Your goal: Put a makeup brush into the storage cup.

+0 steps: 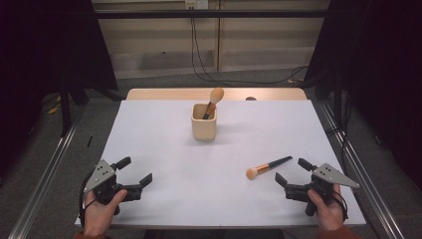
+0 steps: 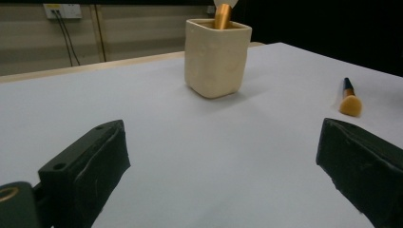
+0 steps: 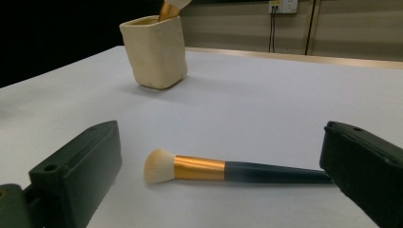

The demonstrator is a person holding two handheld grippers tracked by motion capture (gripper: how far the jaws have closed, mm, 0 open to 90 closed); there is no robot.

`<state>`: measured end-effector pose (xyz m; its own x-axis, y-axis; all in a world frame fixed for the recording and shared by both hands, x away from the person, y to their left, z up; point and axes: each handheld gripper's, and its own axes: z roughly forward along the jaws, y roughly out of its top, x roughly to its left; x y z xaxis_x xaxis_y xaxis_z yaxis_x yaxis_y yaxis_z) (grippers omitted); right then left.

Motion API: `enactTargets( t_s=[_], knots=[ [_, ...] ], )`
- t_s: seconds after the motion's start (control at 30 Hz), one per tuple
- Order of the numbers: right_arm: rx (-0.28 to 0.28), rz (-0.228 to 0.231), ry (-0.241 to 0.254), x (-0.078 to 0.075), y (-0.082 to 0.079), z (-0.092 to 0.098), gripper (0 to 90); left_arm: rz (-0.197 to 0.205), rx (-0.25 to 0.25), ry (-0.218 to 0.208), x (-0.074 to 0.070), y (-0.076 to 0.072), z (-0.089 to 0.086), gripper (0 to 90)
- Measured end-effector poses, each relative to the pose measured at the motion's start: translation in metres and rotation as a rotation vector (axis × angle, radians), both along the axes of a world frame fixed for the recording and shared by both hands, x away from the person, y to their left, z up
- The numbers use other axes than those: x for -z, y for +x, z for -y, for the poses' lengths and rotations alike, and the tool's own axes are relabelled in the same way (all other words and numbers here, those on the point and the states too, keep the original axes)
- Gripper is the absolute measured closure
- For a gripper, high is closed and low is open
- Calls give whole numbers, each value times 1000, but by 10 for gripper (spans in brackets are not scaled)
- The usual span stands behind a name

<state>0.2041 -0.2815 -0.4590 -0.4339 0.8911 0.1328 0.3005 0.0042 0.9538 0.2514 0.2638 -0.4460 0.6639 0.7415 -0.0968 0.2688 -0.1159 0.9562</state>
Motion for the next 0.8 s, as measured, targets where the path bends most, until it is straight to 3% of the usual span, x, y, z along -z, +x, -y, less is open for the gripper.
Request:
enactTargets(
  t_s=[0.23, 0.3, 0.53, 0.8],
  knots=[
    [-10, -10, -6, -2, 3, -1, 1, 8, -3, 9, 4, -1, -4, 50],
    [-16, 1, -2, -4, 3, 1, 0, -9, -15, 10, 6, -1, -5, 45],
    [-8, 24, 3, -9, 6, 5, 0, -11, -17, 4, 6, -2, -5, 39],
    [-49, 18, -10, -16, 18, 6, 2, -5, 28, 16, 5, -3, -2, 60]
  ],
)
